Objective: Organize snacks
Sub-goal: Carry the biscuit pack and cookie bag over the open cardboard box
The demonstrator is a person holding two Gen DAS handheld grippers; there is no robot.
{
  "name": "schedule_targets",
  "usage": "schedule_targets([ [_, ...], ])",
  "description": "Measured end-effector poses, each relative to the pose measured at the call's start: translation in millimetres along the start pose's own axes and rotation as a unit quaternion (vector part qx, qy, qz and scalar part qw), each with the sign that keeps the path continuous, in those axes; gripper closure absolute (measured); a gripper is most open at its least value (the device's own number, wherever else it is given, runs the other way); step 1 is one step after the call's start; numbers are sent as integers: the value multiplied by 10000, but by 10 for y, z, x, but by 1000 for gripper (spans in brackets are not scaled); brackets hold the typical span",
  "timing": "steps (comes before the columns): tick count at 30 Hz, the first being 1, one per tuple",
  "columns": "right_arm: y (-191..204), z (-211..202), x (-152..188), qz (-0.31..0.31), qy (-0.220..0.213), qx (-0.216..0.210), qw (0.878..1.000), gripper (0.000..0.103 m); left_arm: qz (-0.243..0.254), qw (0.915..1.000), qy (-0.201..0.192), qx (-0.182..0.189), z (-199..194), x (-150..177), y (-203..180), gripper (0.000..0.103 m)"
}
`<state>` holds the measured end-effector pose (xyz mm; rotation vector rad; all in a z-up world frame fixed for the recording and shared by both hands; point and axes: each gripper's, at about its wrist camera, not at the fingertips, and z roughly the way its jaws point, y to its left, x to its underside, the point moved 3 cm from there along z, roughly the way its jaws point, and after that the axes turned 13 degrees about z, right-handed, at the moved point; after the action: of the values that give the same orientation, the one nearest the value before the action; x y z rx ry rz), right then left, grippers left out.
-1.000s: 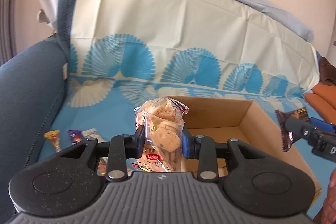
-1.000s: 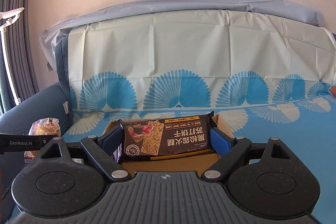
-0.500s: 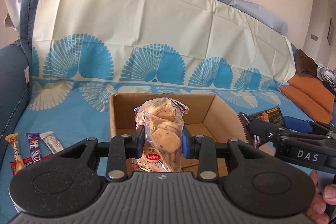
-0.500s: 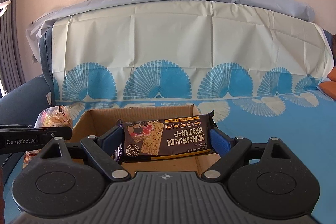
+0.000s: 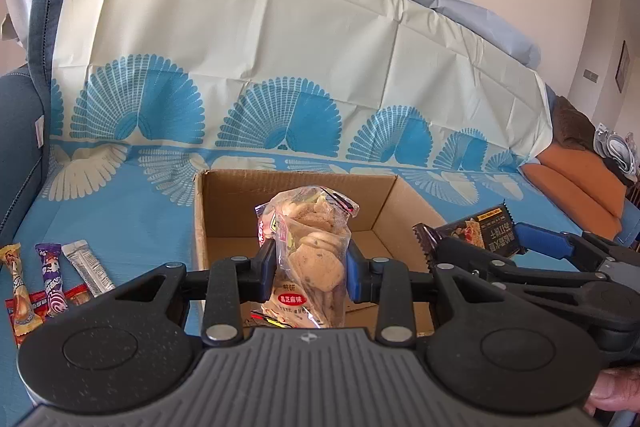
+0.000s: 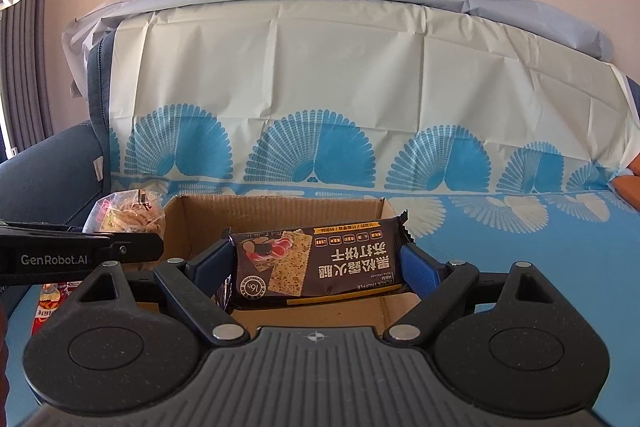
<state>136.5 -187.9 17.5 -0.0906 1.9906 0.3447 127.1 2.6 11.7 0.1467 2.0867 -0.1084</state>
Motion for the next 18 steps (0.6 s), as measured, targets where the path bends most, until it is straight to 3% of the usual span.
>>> schedule_targets([
  [18, 12, 21, 0, -44, 35, 6, 10000, 13, -102, 9999, 22, 71, 18, 5, 18, 65],
])
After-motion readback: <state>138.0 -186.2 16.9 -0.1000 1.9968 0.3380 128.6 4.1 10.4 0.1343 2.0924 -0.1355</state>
